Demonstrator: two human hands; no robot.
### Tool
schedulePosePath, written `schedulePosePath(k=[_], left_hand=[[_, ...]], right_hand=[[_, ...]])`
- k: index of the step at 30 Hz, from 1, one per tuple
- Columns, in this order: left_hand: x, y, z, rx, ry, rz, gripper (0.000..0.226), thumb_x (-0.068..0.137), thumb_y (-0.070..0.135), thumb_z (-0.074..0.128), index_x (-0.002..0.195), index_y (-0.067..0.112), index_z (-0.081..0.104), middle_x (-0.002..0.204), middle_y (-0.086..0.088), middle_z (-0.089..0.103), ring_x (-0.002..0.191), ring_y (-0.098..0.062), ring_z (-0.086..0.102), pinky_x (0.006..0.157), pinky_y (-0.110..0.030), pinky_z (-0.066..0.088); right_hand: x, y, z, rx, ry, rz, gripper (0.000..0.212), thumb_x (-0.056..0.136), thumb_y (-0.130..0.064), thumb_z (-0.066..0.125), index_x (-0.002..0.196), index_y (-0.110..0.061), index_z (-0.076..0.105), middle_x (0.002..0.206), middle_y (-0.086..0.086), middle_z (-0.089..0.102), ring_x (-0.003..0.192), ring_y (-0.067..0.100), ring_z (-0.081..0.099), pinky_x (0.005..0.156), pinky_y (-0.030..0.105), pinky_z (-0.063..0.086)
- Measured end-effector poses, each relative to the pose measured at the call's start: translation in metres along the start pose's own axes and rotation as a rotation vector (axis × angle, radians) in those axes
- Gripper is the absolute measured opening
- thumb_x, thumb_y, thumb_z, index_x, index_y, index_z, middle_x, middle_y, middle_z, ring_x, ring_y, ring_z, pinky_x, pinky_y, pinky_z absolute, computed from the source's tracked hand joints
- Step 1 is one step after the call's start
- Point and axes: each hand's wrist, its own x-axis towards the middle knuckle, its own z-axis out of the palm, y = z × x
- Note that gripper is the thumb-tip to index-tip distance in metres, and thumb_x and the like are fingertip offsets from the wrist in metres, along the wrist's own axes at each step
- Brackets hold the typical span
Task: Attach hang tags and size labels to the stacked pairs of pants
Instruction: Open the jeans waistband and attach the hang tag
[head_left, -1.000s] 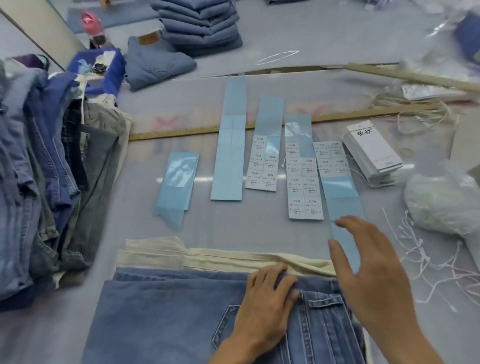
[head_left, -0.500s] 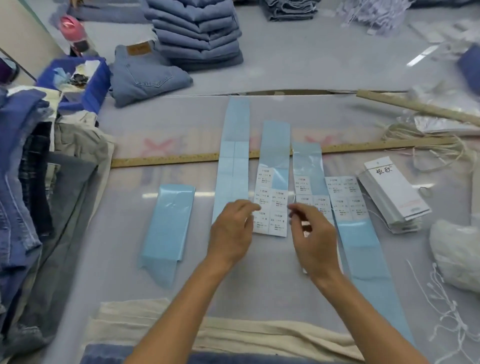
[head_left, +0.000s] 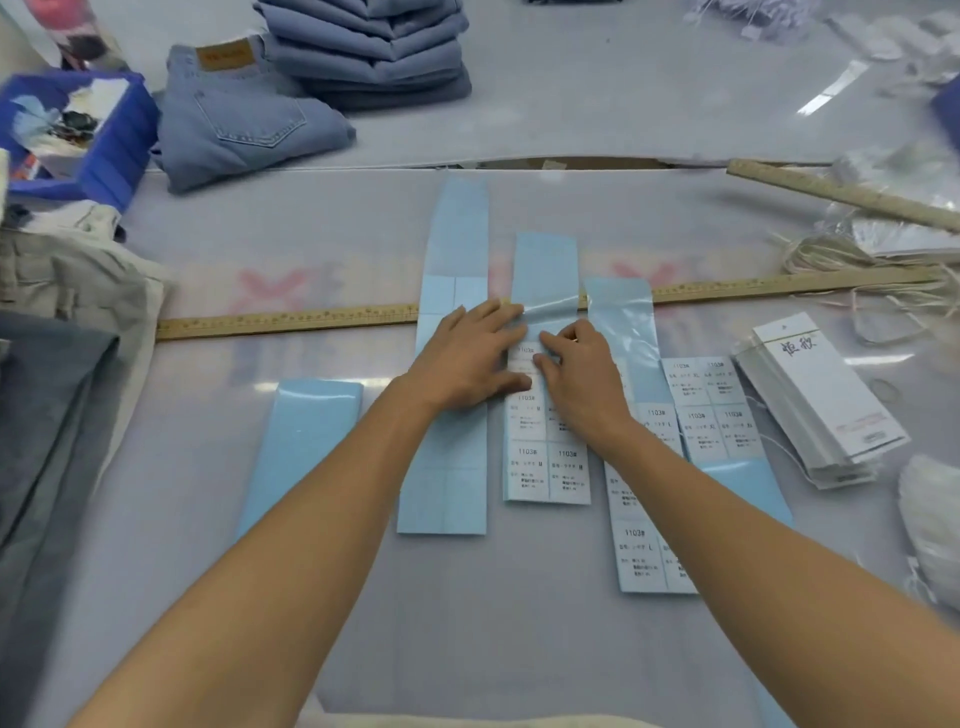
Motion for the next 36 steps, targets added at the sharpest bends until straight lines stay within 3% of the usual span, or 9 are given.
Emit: schedulePosePath(k=[7,12,17,22,28,36], left_hand=[[-0.012,0.002,0.006,0.042,0.049,-0.023,0.079,0.092,0.071,0.05,0.156,0.028,0.034,0.169,0.008,0.015,0.156,-0.015,0.006,0.126,-0.047,0.005],[-0.014,0.003,0.007,0.085,0.05,-0.033,0.081,0.092,0.073,0.045,0.158,0.028,0.032,0.17,0.007,0.014,0.156,-0.016,0.007,0.127,-0.048,0.004],[-0.016,0.003,0.01,0.09,0.078,-0.027,0.078,0.093,0.073,0.043,0.156,0.028,0.034,0.169,0.006,0.018,0.156,-0.017,0.009,0.126,-0.049,0.004],[-0.015,0.001,0.011,0.114,0.051,-0.048,0.084,0.09,0.08,0.035,0.157,0.03,0.03,0.17,0.009,0.013,0.157,-0.019,0.005,0.126,-0.054,0.003],[-0.015,-0.001,0.014,0.127,0.053,-0.048,0.086,0.089,0.083,0.031,0.158,0.032,0.029,0.17,0.011,0.012,0.157,-0.019,0.002,0.125,-0.055,-0.001],[-0.014,-0.005,0.008,0.101,-0.072,-0.041,0.117,0.067,0.102,0.027,0.161,0.034,0.014,0.17,0.015,-0.002,0.156,-0.015,-0.011,0.123,-0.057,-0.011]], right_hand=[[-0.012,-0.004,0.002,-0.069,0.1,-0.121,0.021,0.096,-0.009,0.064,0.115,-0.001,0.07,0.108,0.012,0.058,0.102,0.029,0.053,0.086,0.043,0.05],[-0.008,-0.001,-0.002,0.031,0.045,-0.059,0.028,0.096,-0.015,0.066,0.123,-0.006,0.069,0.108,0.005,0.057,0.102,0.023,0.055,0.092,0.036,0.048],[-0.003,-0.001,-0.003,0.074,0.027,-0.027,0.022,0.095,-0.016,0.068,0.116,-0.009,0.069,0.108,0.0,0.056,0.103,0.021,0.058,0.092,0.037,0.05],[-0.005,0.0,-0.001,-0.025,0.059,-0.093,0.02,0.096,-0.014,0.064,0.113,-0.007,0.072,0.108,0.006,0.061,0.102,0.024,0.058,0.087,0.043,0.052],[0.001,-0.005,-0.002,0.043,0.049,-0.021,0.009,0.094,-0.017,0.068,0.102,-0.012,0.07,0.107,0.002,0.058,0.095,0.021,0.061,0.083,0.039,0.053],[-0.002,-0.012,-0.012,0.184,0.03,0.112,0.006,0.093,-0.013,0.063,0.09,-0.018,0.064,0.099,0.001,0.061,0.083,0.012,0.058,0.082,0.03,0.052]])
